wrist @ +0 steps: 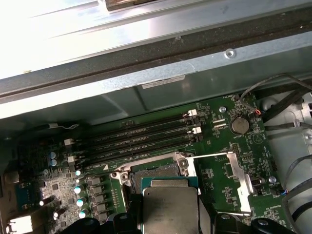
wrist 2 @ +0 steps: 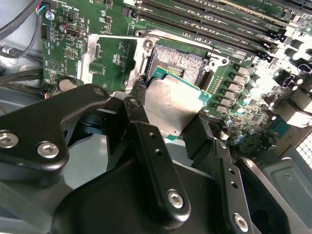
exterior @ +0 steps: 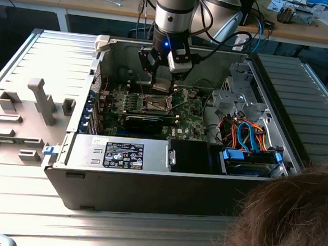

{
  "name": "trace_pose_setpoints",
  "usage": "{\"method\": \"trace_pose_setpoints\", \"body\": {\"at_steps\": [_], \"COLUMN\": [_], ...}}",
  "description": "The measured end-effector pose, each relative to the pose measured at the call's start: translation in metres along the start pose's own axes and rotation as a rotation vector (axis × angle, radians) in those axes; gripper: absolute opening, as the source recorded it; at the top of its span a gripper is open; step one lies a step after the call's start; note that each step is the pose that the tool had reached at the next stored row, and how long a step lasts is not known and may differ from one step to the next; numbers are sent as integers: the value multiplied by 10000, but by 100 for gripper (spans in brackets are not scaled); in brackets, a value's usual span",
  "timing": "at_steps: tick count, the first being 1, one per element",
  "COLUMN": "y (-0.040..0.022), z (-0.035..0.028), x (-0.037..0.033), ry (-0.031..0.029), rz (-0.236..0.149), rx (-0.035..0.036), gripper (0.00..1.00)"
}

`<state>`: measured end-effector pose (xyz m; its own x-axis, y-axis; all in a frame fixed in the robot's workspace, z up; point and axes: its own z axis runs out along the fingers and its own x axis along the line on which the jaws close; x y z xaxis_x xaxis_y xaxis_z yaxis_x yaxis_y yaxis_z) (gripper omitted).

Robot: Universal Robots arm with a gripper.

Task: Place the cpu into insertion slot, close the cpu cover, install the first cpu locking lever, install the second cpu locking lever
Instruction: 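Place the cpu into insertion slot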

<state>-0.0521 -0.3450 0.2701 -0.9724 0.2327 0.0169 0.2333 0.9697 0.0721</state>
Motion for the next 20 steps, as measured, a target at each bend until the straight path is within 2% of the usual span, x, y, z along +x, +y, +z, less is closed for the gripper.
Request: {"method": "trace_pose_setpoints", "body": {"at_steps": [20], "y": [0], "z": [6], "x": [0], "ry": [-22], "rz": [288], "rx": [1], "gripper": [55]}}
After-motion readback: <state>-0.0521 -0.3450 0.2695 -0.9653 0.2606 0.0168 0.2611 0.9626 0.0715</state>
